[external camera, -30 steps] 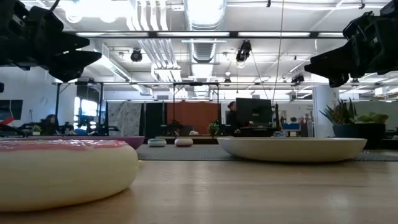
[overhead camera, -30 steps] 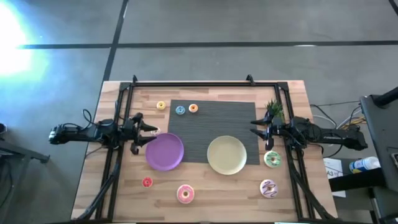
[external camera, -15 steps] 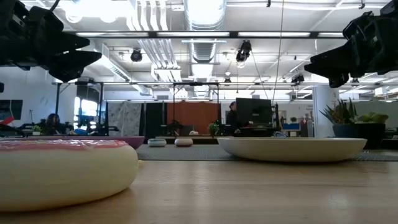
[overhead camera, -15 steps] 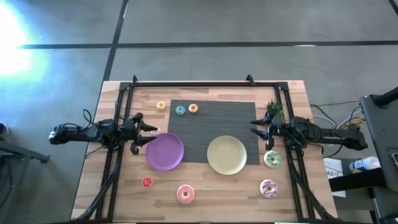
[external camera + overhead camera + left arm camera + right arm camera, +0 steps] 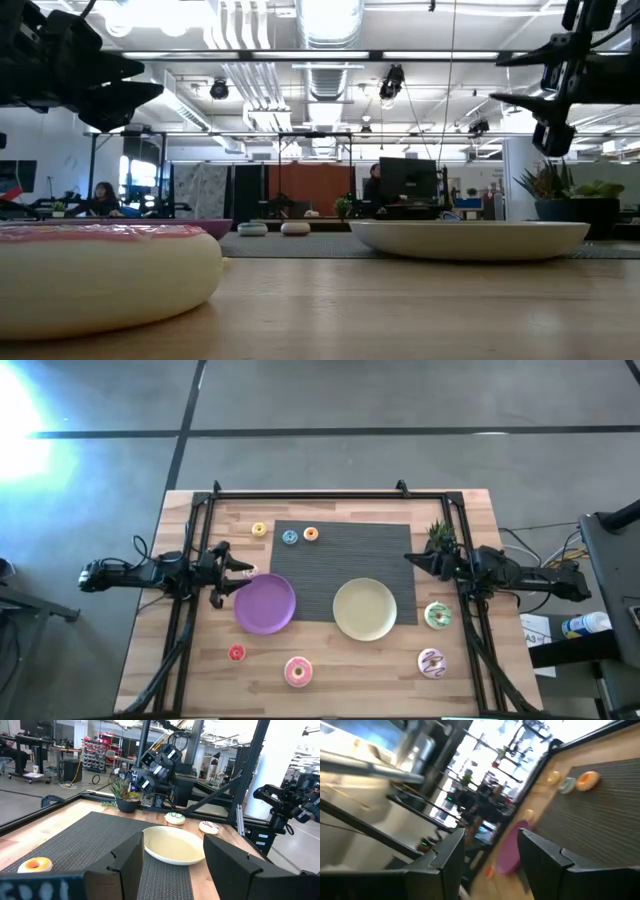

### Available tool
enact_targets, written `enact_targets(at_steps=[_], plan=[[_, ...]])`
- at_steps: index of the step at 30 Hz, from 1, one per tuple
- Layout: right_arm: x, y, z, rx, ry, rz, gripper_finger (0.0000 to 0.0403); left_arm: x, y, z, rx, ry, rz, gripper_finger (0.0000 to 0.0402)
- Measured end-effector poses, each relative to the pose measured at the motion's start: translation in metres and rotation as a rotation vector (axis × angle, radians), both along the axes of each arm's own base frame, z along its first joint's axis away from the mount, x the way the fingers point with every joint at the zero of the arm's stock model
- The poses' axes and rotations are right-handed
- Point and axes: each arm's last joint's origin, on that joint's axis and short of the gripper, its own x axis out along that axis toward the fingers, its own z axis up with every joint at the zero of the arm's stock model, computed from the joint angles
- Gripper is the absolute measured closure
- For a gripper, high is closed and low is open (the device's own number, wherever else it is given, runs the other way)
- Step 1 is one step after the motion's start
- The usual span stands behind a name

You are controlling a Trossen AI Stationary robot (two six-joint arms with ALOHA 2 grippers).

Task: Pick & Place donuts
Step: Put the large light blue donut on the brown plate

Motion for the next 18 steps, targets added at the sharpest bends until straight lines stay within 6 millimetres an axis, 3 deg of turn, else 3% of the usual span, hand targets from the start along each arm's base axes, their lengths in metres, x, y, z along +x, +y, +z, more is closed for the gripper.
enact_targets(at_steps=[9,14,18], plan=[[-0.006,0.001,0.025,0.011,-0.27,0.013,0.0232,0.0,0.0,0.0,0.0,0.0,0.0,0.0221],[-0.001,0.003,0.019,0.0,-0.195,0.105,0.0232,0.0,0.0,0.0,0.0,0.002,0.0,0.0221],[0.007,0.006,0.015,-0.009,-0.037,0.224,0.0232,0.0,0.0,0.0,0.0,0.005,-0.001,0.0221]])
